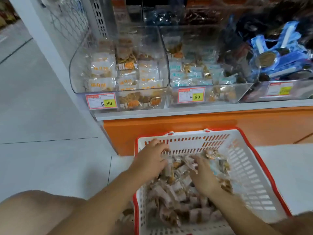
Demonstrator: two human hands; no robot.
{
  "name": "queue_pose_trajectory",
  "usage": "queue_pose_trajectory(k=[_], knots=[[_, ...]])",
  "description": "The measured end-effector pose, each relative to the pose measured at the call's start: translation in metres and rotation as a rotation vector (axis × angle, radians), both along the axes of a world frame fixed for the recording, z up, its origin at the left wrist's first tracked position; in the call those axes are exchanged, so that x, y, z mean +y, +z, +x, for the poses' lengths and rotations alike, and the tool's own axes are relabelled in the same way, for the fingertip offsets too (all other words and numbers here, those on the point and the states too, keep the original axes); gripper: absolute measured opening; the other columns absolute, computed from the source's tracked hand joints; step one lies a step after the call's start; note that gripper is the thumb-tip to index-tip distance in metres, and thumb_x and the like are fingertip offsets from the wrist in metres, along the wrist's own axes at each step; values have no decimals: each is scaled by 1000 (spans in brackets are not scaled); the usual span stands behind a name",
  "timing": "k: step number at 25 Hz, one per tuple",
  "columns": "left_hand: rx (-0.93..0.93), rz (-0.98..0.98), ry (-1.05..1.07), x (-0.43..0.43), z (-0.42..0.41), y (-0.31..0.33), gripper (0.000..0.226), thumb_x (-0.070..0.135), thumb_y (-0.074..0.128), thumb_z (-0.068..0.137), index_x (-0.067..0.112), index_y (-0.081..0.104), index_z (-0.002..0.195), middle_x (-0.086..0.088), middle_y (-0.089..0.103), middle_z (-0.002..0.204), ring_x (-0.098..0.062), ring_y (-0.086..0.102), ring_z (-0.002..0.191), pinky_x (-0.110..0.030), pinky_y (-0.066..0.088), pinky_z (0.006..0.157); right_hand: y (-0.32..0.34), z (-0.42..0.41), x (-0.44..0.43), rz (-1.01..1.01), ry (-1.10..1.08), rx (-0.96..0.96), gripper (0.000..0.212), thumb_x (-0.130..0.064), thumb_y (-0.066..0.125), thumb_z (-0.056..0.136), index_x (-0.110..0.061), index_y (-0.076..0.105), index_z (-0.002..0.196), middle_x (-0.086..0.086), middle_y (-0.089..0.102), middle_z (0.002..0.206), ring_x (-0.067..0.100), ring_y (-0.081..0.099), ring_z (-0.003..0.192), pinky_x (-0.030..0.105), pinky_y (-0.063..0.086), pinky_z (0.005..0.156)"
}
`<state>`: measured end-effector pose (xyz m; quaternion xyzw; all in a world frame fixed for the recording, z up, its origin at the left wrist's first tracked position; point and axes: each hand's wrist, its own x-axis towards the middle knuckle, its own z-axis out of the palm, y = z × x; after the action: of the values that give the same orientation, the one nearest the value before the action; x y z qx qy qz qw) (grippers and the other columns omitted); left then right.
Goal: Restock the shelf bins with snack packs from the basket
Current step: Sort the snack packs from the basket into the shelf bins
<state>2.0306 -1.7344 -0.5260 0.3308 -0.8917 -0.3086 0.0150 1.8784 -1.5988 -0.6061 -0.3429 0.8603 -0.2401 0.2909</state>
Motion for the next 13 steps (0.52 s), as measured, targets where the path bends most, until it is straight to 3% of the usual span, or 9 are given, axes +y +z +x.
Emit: queue_pose_trajectory(k=[3, 5, 7, 8, 10, 12, 13], knots=[[-330, 197, -140, 27, 0, -58, 48, 9, 62, 88, 28, 53, 132, 3, 44, 140, -18, 45, 125, -32, 42, 104, -29, 7, 20, 240, 138, -215, 51, -14, 48, 94, -29, 39, 142, -2, 43, 141, 17, 52, 117, 26, 51, 90], [-511, 174, -255, 42, 6, -84, 61, 6, 60, 88, 28, 44, 142, -3, 37, 149, -24, 34, 137, -39, 35, 112, -38, 15, 21, 217, 212, -276, 47, -13, 49, 92, -31, 47, 136, -4, 47, 138, 15, 51, 121, 20, 48, 94], [-552, 67, -335, 49, 13, -98, 67, 7, 58, 88, 28, 38, 148, -4, 29, 154, -26, 20, 144, -41, 25, 117, -42, 20, 20, 194, 245, -309, 40, -13, 49, 90, -29, 56, 125, -5, 56, 124, 15, 55, 113, 25, 49, 93], [-517, 30, -337, 50, 14, -101, 62, 9, 56, 89, 27, 41, 147, -4, 33, 152, -26, 22, 143, -38, 24, 117, -45, 21, 20, 187, 245, -321, 39, -14, 49, 89, -29, 57, 124, -5, 58, 120, 15, 57, 109, 27, 50, 91], [-402, 54, -284, 49, 12, -105, 41, 17, 54, 93, 26, 57, 133, -3, 51, 135, -21, 41, 130, -32, 34, 109, -45, 19, 21, 199, 199, -373, 39, -17, 53, 88, -30, 54, 125, -1, 59, 123, 18, 58, 108, 32, 52, 92], [-328, 214, -182, 47, 6, -104, 15, 30, 56, 95, 30, 68, 103, 4, 64, 106, -14, 58, 102, -28, 46, 87, -36, 19, 20, 177, 134, -465, 36, -15, 56, 91, -26, 52, 125, 0, 60, 123, 17, 59, 107, 25, 51, 87], [-314, 315, -125, 45, 2, -103, 14, 38, 56, 95, 30, 66, 90, 5, 64, 93, -12, 61, 89, -27, 46, 77, -33, 17, 20, 150, 86, -510, 38, -13, 55, 93, -24, 51, 128, 1, 59, 123, 14, 59, 103, 19, 50, 79]])
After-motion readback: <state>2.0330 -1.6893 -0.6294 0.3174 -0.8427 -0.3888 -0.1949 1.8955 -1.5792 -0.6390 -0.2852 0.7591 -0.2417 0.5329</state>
